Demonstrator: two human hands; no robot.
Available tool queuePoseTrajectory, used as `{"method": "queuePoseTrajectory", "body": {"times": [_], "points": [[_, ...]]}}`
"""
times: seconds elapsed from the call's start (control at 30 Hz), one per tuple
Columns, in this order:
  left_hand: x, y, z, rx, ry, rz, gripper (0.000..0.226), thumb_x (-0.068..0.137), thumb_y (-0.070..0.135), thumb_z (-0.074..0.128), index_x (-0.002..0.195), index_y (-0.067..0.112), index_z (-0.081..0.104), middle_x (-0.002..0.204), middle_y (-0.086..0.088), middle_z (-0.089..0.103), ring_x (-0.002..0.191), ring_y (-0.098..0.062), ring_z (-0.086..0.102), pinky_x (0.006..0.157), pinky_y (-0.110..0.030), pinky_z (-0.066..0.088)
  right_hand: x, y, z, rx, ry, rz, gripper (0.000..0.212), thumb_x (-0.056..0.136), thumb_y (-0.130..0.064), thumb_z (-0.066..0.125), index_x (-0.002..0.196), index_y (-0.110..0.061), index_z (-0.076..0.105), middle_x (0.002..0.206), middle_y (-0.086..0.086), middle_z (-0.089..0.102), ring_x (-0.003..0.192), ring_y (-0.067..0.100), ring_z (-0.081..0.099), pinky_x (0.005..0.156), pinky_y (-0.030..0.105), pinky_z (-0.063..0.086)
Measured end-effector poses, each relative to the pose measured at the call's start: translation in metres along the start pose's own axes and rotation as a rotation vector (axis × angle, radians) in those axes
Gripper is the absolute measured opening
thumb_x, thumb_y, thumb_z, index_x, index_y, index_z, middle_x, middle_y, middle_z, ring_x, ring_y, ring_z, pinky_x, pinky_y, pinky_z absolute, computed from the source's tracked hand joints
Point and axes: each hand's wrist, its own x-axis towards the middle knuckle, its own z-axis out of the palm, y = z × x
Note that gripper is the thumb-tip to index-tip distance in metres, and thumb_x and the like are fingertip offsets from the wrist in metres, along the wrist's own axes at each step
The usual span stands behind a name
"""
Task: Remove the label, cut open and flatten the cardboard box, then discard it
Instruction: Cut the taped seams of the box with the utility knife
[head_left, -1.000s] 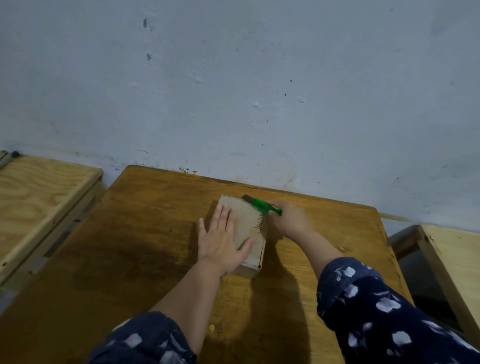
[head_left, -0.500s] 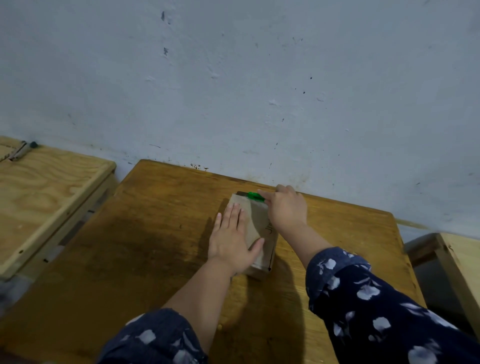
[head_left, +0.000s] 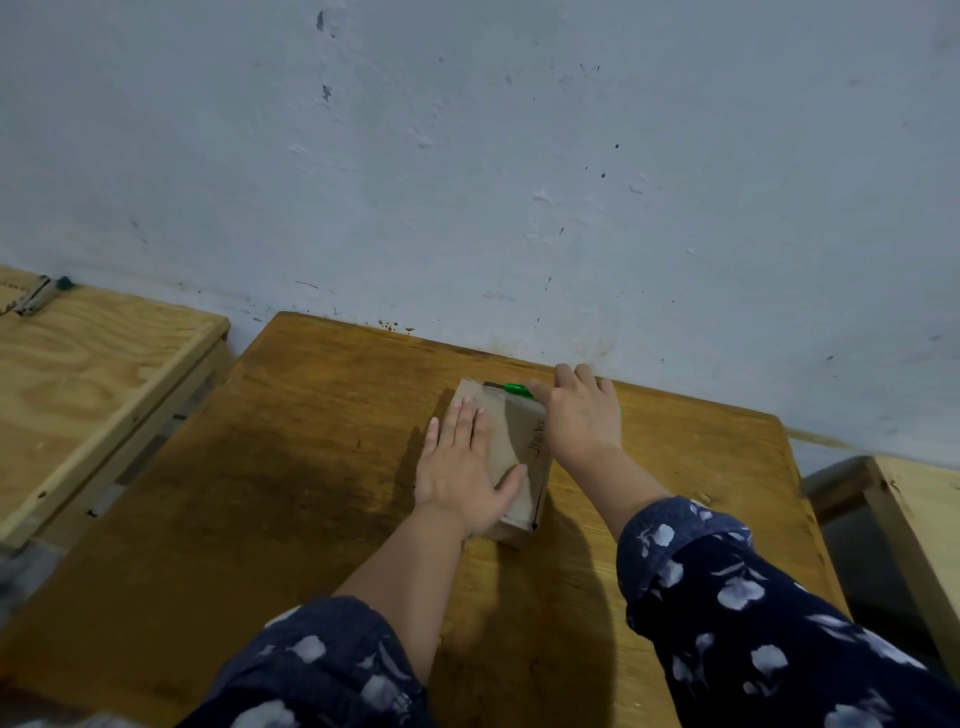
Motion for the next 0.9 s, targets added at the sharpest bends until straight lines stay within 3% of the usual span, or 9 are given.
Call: {"method": "queuePoseTrajectory", "body": {"times": [0.23,0.9], "points": [[-0.001,0.000,-0.002,0.019,-0.017,0.000,0.086,0.090,0.066,0.014,0.152,0.010,-0.007,0.160,-0.007,-0.016,0.145,-0.020,-0.021,0.120,-0.044,-0.007,-0.020,0.015,-0.003,-0.060,-0.023,0.050,0.050,0.092,-0.013,0.046,0.139,-0.029,0.042,0.129,0.007,0.047,0.122,0.030,0.038,0.094,0.042,0.036],[0.001,0.001,0.001,0.028,-0.008,-0.006,0.086,0.089,0.069,0.011,0.152,0.012,-0.007,0.160,-0.007,-0.016,0.145,-0.022,-0.022,0.119,-0.046,-0.006,-0.044,0.057,-0.011,-0.109,-0.018,0.201,0.051,0.092,-0.012,0.042,0.137,-0.036,0.045,0.116,0.004,0.052,0.111,0.026,0.043,0.090,0.040,0.036]]}}
